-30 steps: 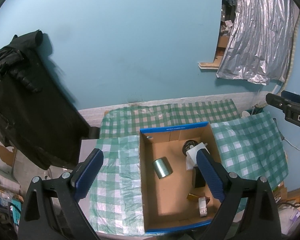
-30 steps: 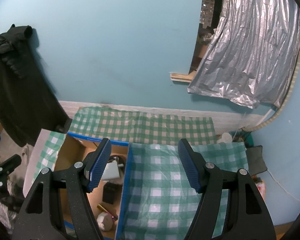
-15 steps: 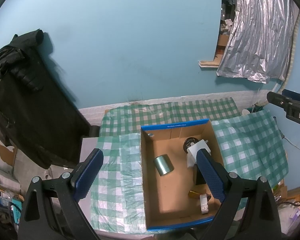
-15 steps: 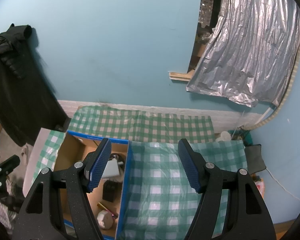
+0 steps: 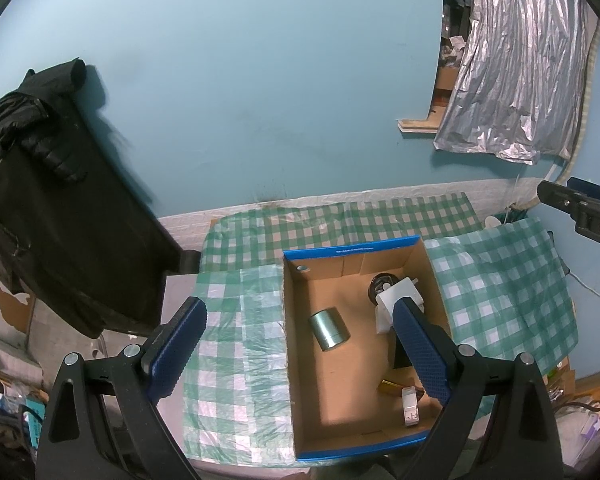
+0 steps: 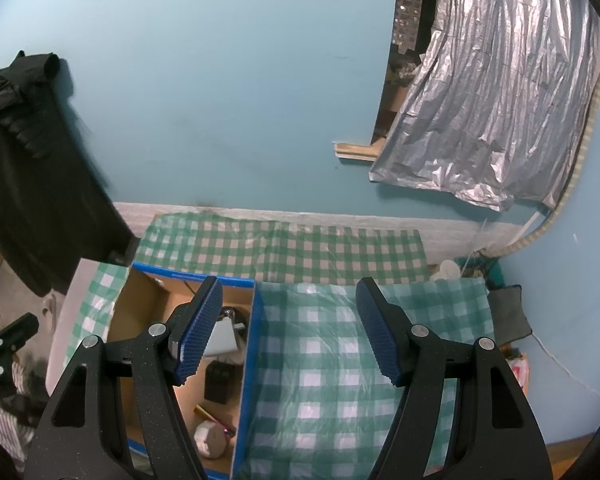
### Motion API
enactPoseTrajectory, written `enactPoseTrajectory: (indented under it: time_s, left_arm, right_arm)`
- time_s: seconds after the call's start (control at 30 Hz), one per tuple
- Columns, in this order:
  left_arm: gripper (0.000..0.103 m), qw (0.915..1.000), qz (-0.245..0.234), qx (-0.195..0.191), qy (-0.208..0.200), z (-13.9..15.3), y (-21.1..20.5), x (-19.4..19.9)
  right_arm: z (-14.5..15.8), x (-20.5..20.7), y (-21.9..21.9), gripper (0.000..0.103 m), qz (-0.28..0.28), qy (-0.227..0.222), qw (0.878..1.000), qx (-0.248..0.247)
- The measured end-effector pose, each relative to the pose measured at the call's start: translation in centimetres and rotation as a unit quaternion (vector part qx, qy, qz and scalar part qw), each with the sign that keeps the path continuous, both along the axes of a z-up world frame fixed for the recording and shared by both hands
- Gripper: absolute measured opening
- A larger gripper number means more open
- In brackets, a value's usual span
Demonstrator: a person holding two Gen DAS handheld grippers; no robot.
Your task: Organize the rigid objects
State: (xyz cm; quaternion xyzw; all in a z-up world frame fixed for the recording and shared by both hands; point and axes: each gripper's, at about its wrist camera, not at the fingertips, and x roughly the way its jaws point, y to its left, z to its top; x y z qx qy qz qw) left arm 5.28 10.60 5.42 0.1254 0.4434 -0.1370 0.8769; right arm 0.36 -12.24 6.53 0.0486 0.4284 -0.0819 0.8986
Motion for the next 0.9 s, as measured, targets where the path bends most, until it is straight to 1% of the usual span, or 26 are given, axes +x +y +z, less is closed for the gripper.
enactPoseTrajectory:
  time_s: [0.6,0.9]
  left_arm:
    - [0.096,1.0000,0.007,-0.001,0.007,-0.3,-0.1,0.5]
    - [0.096,0.9999,0.010,-0.001,0.011,-0.6,-0.5,1.0]
  right_arm:
    - [-0.2,0.1,-0.2,0.069,0.000,0.006,1.000,0.003]
    - [-0.8,1.3,-0.7,0.069,0.005,0.010,1.000,0.005]
